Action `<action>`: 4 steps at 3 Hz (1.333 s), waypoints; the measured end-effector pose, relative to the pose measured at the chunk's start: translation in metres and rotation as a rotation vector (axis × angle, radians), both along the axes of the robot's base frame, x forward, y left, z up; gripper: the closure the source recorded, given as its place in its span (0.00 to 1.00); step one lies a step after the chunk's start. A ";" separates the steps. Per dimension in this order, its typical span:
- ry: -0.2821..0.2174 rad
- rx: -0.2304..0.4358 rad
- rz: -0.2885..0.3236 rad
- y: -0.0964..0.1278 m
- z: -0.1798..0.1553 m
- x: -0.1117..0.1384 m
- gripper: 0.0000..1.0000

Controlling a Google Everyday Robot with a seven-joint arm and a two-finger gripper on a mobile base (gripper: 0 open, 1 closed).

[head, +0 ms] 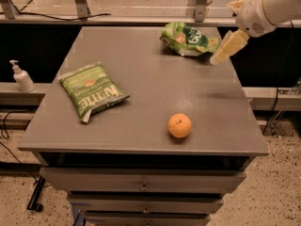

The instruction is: Move green rice chip bag near green jalapeno chip bag

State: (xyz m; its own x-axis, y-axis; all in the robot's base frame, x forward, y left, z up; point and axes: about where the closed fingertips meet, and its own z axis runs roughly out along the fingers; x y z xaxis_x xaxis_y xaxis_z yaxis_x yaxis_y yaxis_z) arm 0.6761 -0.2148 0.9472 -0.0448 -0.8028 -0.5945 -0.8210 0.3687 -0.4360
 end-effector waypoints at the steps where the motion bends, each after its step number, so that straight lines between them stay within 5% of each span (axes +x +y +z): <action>1: -0.002 0.023 -0.022 0.001 -0.023 0.054 0.00; 2: 0.040 0.035 -0.068 0.007 -0.050 0.101 0.00; 4: 0.198 0.043 -0.096 0.041 -0.093 0.129 0.41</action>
Offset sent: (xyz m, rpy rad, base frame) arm 0.1722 0.0023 -0.0682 0.0578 0.0954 -0.1489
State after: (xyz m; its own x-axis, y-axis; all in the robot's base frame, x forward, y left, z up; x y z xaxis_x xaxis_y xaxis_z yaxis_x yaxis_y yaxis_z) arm 0.8049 -0.1739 0.8545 -0.2389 -0.7631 -0.6005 -0.8492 0.4641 -0.2520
